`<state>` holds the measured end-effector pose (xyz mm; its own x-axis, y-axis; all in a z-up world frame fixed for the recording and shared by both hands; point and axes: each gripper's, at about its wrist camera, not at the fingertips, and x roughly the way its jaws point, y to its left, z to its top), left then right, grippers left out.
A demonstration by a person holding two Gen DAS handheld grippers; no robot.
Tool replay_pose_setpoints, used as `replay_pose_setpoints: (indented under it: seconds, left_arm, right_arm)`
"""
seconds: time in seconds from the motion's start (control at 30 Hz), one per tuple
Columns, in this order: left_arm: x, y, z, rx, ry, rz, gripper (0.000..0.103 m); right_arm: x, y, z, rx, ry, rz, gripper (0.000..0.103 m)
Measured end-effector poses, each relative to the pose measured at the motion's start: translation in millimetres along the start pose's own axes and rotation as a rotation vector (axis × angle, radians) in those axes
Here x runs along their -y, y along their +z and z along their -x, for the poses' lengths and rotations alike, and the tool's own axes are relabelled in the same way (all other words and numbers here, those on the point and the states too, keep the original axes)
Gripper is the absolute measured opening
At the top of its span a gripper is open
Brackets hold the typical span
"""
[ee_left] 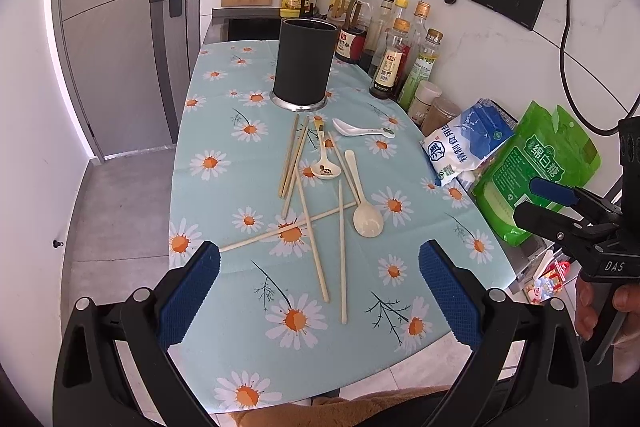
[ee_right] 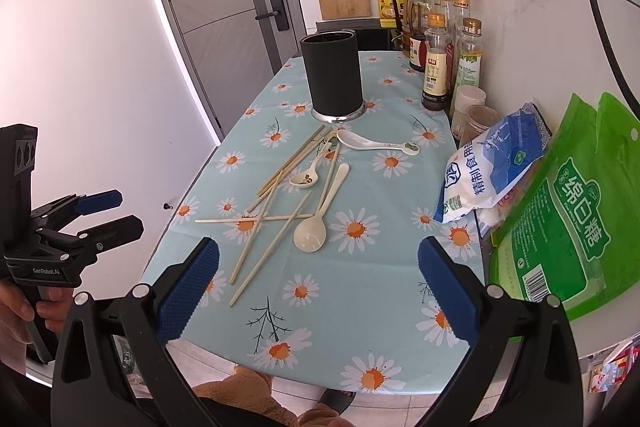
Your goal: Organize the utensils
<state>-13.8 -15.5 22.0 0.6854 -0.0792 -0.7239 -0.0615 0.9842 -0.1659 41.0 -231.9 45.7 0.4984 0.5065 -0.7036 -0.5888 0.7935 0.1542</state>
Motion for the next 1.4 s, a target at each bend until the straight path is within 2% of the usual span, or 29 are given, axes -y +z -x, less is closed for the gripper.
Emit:
replay_pose_setpoints:
  seconds: [1.4]
  left_arm:
    - [3.5, 1.2, -6.8, -0.037, -0.015, -0.008, 0.097]
  right_arm:
    - [3.3, 3.0, -11.0, -0.042, -0.008, -0.007, 0.098]
